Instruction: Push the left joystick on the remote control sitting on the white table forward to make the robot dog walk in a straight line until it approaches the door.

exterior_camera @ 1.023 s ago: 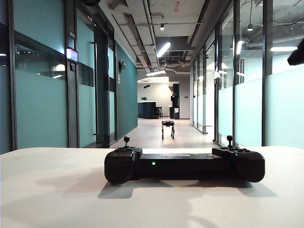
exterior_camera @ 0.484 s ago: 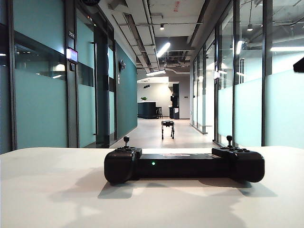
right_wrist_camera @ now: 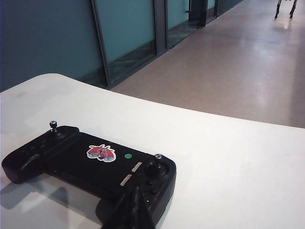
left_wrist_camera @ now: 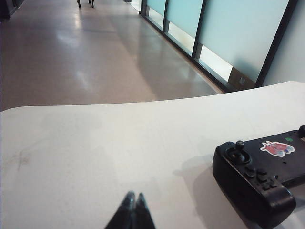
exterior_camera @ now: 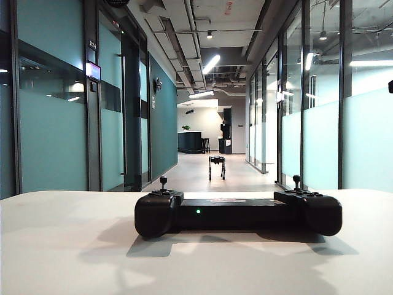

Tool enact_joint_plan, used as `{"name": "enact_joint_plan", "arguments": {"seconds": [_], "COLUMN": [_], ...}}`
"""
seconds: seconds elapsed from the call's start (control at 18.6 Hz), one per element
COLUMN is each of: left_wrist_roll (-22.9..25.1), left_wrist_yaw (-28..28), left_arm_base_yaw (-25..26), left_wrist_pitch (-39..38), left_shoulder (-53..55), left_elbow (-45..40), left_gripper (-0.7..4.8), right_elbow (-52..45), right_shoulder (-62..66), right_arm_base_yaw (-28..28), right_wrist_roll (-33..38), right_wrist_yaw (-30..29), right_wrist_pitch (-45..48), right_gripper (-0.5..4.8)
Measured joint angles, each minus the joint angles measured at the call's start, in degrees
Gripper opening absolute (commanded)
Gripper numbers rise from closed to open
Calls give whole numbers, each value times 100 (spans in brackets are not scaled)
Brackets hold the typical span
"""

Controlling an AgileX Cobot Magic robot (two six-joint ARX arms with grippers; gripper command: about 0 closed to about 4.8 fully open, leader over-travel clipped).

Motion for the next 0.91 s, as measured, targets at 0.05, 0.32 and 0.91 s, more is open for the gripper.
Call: {"name": "enact_joint_plan", "arguments": {"seconds": [0.05,0.32,0.91], "left_wrist_roll": [0,0,2], "left_wrist_yaw": [0,0,358], "left_arm_base_yaw": [0,0,1327], "left_wrist_pitch": [-4,-9,-92], "left_shoulder": [0,0,-557], "left_elbow": [0,0,-4], "left_gripper": [-5,-5,-5], "right_elbow": [0,0,0], "right_shoulder": [0,0,0], "right_arm_base_yaw": [0,0,0], "right_wrist_roll": [0,0,0], "right_wrist_yaw": [2,2,9], "right_wrist_pitch": [-22,-74,-81], "right_gripper": [-4,-4,-4]}}
